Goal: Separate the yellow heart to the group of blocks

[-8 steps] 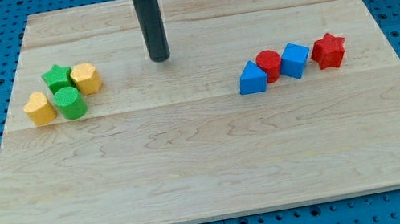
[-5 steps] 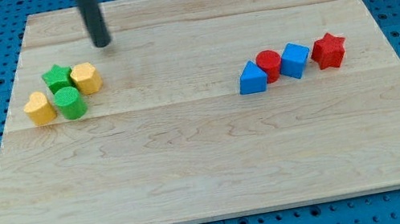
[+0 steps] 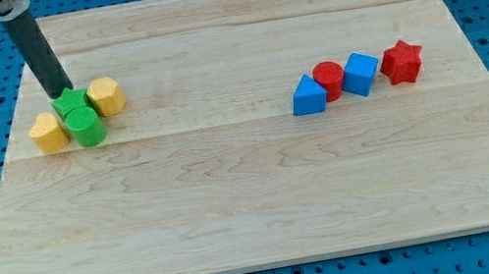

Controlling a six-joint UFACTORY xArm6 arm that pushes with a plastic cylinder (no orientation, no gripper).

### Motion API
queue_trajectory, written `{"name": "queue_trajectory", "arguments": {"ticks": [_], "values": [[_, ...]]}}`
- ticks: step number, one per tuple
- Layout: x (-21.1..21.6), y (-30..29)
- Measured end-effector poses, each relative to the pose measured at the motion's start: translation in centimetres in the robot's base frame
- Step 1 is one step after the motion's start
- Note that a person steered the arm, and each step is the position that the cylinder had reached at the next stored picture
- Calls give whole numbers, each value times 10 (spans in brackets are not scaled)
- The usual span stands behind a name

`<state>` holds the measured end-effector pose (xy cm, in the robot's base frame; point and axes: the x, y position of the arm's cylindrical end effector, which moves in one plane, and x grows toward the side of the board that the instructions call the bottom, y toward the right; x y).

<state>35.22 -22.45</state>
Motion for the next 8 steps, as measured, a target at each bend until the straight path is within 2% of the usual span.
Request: {"name": "queue_trajectory", "arguments": {"ticks": [6,8], "values": [[7,0],[38,-9]]}}
